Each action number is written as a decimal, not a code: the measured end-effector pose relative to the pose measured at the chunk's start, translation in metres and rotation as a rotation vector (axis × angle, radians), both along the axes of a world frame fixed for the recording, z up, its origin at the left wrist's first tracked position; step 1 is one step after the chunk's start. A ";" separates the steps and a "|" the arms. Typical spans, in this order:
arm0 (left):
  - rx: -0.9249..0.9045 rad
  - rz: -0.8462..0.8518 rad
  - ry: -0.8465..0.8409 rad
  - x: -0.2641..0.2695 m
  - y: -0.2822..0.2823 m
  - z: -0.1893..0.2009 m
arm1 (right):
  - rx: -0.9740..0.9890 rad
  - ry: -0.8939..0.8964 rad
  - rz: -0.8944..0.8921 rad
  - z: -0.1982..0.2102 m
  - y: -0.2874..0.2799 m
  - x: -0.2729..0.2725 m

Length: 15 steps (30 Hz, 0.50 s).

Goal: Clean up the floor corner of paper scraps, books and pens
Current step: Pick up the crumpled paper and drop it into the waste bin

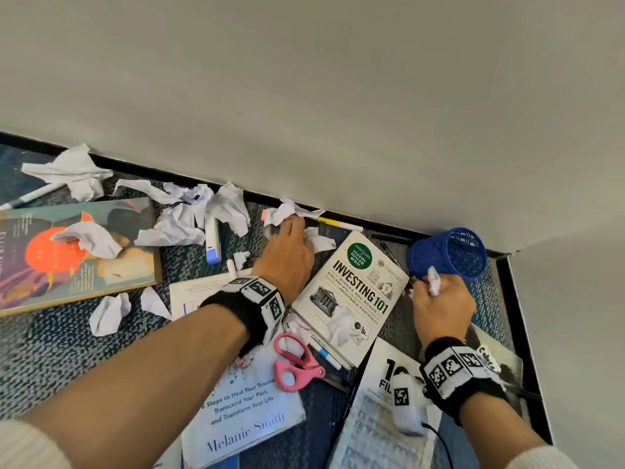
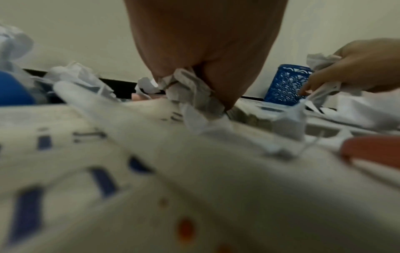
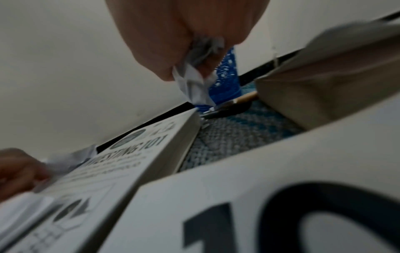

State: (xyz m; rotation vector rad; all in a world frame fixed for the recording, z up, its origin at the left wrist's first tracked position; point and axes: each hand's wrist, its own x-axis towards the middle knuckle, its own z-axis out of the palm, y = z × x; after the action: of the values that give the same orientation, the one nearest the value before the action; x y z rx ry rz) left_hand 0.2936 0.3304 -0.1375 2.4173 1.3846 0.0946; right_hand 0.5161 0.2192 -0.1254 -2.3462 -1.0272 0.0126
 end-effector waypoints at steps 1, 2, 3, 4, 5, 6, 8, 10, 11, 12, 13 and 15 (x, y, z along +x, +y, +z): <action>0.033 -0.068 0.055 0.003 -0.002 0.000 | -0.037 0.038 -0.030 -0.001 -0.003 0.004; 0.027 -0.137 0.082 0.005 -0.004 -0.002 | -0.083 0.064 -0.041 -0.003 -0.007 0.007; -0.017 -0.188 0.094 0.006 -0.005 -0.002 | -0.117 0.084 -0.040 -0.005 -0.009 0.008; -0.073 -0.229 0.115 0.007 -0.004 -0.002 | -0.130 0.094 -0.030 -0.007 -0.012 0.008; -0.114 -0.273 0.151 0.007 -0.004 -0.003 | -0.122 0.097 -0.014 -0.007 -0.014 0.007; -0.128 -0.312 0.191 0.007 -0.003 -0.005 | -0.113 0.097 0.011 -0.008 -0.015 0.006; -0.058 -0.348 0.229 0.005 -0.003 -0.007 | -0.151 0.083 0.099 -0.012 -0.017 0.004; 0.048 -0.346 0.218 0.002 -0.004 -0.005 | -0.241 0.063 0.209 -0.018 -0.018 0.007; 0.077 -0.343 0.215 0.001 -0.005 -0.003 | -0.285 0.053 0.242 -0.021 -0.018 0.009; 0.087 -0.336 0.216 0.001 -0.005 -0.002 | -0.320 0.037 0.263 -0.023 -0.017 0.012; 0.081 -0.324 0.216 0.000 -0.004 -0.002 | -0.347 0.019 0.267 -0.025 -0.015 0.013; 0.057 -0.270 0.219 0.000 -0.003 -0.004 | -0.384 -0.002 0.260 -0.025 -0.012 0.014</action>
State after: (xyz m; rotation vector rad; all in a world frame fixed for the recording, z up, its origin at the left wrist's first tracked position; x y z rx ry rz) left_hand 0.2939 0.3278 -0.1414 2.7033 1.1372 -0.2063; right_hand 0.5302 0.2073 -0.1499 -2.5240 -1.4296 0.3341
